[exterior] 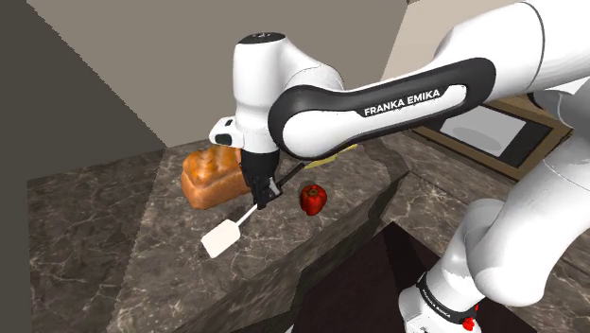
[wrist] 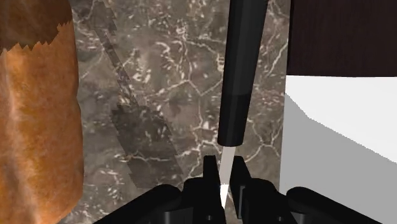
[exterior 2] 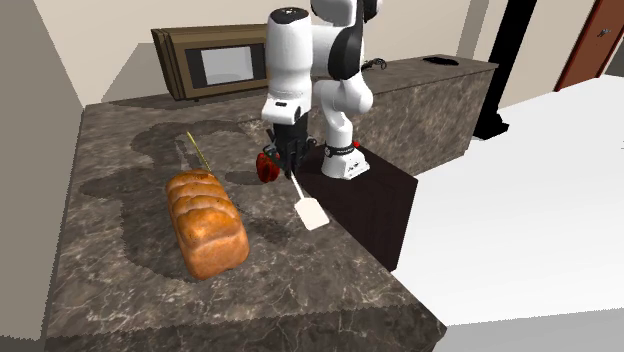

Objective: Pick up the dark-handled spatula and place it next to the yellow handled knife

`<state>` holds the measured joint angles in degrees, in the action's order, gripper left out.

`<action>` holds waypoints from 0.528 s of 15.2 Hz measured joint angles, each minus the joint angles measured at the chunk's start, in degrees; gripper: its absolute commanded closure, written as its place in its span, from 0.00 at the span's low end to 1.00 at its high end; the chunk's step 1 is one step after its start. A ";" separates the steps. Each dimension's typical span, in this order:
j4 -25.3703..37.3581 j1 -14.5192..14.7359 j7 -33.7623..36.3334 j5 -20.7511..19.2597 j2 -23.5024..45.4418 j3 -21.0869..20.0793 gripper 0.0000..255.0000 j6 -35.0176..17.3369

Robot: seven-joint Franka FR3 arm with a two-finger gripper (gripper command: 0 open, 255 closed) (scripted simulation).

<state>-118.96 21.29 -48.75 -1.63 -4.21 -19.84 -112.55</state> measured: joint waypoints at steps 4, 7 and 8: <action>-2.23 -2.62 -5.72 -0.03 -1.50 3.14 1.00 -0.96; -3.03 -4.66 -10.17 -0.26 -2.25 5.67 1.00 -1.25; -2.74 -5.20 -11.28 -0.45 -1.97 6.31 1.00 -1.28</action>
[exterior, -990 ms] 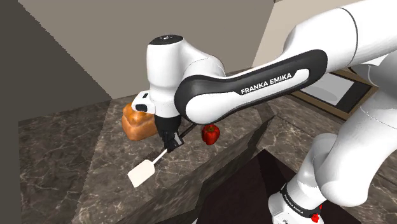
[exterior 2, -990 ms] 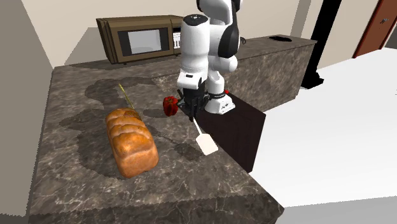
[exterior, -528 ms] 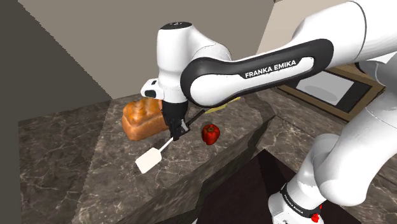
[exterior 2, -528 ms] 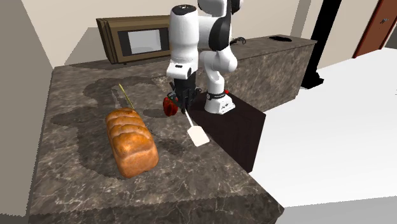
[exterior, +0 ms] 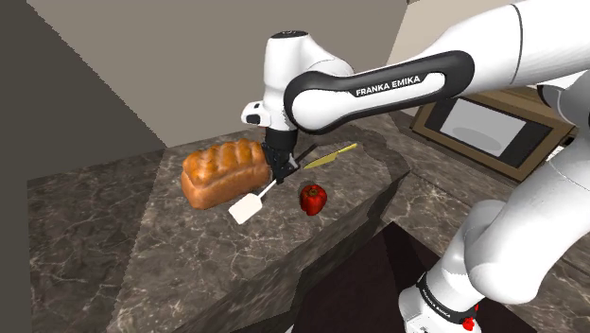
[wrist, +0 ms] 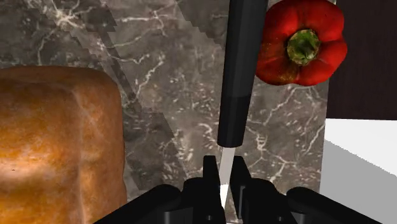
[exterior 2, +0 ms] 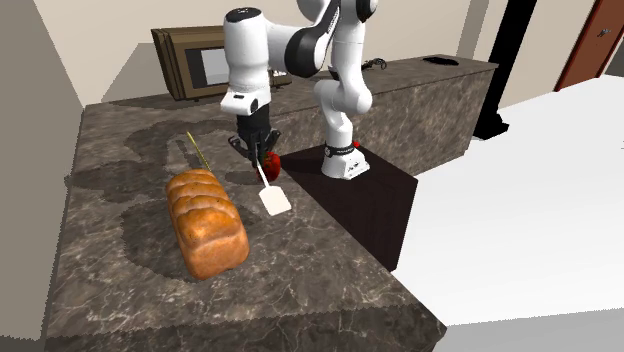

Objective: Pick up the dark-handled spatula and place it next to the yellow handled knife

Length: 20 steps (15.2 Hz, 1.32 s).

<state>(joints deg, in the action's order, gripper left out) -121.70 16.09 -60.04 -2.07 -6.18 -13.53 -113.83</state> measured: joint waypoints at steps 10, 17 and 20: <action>0.94 -6.54 -13.63 -1.45 1.39 7.84 1.00 -1.17; 6.88 -10.91 -22.47 -2.09 6.62 12.55 1.00 -1.00; 9.68 -12.84 -26.29 -2.05 8.87 14.41 1.00 -0.73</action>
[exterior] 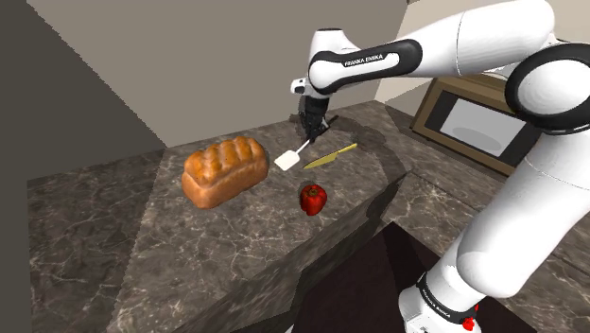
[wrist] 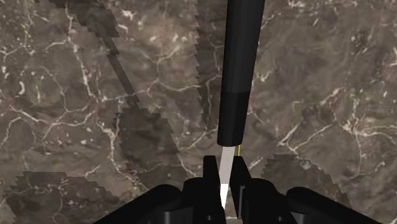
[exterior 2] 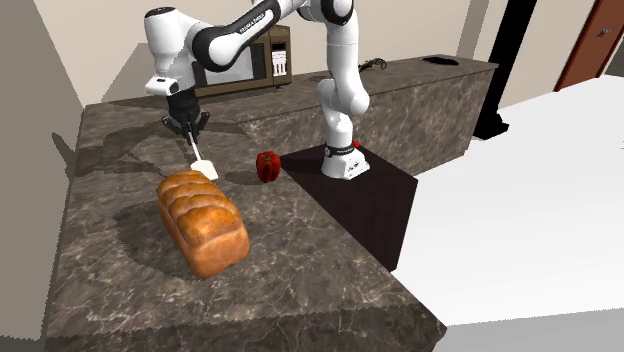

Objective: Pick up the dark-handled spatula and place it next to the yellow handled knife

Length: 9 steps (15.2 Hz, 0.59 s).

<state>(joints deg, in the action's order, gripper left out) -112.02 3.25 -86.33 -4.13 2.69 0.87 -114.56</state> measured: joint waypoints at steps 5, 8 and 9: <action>6.29 -3.19 -6.11 0.51 4.93 2.66 1.00 0.97; 12.06 -5.27 -9.82 1.13 8.95 4.06 1.00 2.49; 13.78 -5.98 -11.00 1.41 10.66 4.46 1.00 2.42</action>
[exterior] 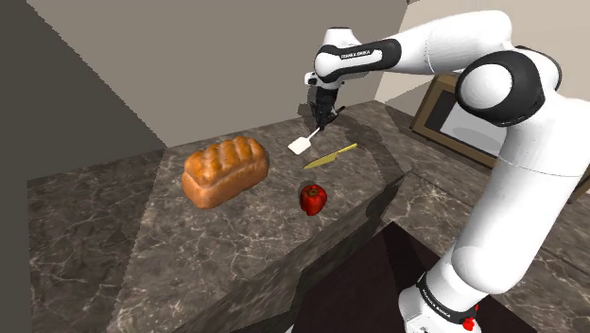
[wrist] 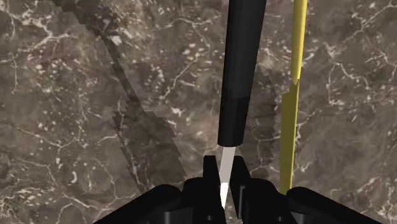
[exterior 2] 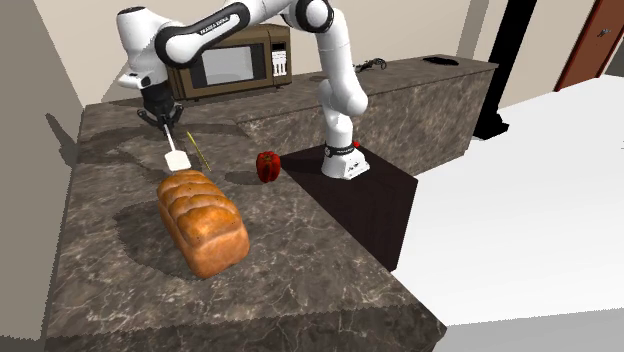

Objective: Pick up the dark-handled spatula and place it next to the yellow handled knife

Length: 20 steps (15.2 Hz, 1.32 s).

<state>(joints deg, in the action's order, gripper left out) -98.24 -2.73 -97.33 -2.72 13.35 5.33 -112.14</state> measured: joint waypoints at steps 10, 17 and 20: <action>25.08 -7.81 -10.45 3.04 16.94 2.50 1.00 7.73; 47.71 -12.78 -14.46 4.79 31.50 2.63 1.00 15.63; 44.85 -12.69 -14.51 4.78 31.14 2.64 1.00 13.14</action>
<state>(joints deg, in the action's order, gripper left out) -53.39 -15.42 -111.85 2.07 44.50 7.97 -98.99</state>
